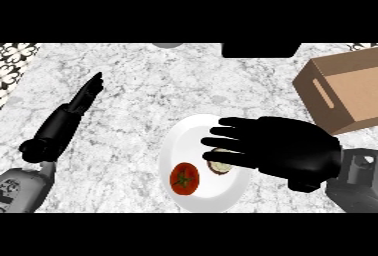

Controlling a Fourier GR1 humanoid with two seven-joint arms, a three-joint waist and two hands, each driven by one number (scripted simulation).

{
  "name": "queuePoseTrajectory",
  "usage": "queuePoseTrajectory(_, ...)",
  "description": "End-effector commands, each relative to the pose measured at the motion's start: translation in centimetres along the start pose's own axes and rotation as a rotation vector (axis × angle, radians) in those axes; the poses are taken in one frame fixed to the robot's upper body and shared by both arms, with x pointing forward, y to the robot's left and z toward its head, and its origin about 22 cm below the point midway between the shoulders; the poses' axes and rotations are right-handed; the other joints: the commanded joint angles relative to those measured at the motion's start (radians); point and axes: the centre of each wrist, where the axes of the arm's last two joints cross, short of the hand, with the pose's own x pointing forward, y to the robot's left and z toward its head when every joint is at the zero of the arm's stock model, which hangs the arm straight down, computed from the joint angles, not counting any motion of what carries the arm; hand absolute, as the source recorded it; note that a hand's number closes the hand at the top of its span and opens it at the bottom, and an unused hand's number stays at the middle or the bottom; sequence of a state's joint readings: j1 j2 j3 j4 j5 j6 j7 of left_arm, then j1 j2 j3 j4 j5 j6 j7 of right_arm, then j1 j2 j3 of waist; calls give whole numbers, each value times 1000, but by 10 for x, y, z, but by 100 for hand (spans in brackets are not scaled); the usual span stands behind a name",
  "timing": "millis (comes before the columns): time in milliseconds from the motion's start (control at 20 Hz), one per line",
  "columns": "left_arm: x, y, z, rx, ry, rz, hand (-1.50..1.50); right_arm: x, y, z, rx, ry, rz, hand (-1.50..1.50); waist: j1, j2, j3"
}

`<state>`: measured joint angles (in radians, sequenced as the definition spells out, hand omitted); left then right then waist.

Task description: Pick the cupcake from the plate and place it in the cardboard box

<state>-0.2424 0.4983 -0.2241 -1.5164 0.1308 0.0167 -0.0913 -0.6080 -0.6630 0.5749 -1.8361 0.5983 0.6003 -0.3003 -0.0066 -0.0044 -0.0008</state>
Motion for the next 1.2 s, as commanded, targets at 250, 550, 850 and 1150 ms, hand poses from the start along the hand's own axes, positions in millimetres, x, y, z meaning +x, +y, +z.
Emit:
queuePoseTrajectory(250,-12,-2,-4,-14,-19,3,0,25,35,-22,115,108,-16,-150,6,5,1)
queuePoseTrajectory(550,3,-8,-5,-17,-8,-14,0,36,34,-34,90,144,55,-150,9,4,1)
queuePoseTrajectory(850,-6,4,-6,-29,-6,18,0,41,46,-61,52,156,52,-150,9,5,1)
queuePoseTrajectory(1150,-11,3,9,-15,-13,-2,0,18,75,-66,102,205,103,-150,14,6,1)
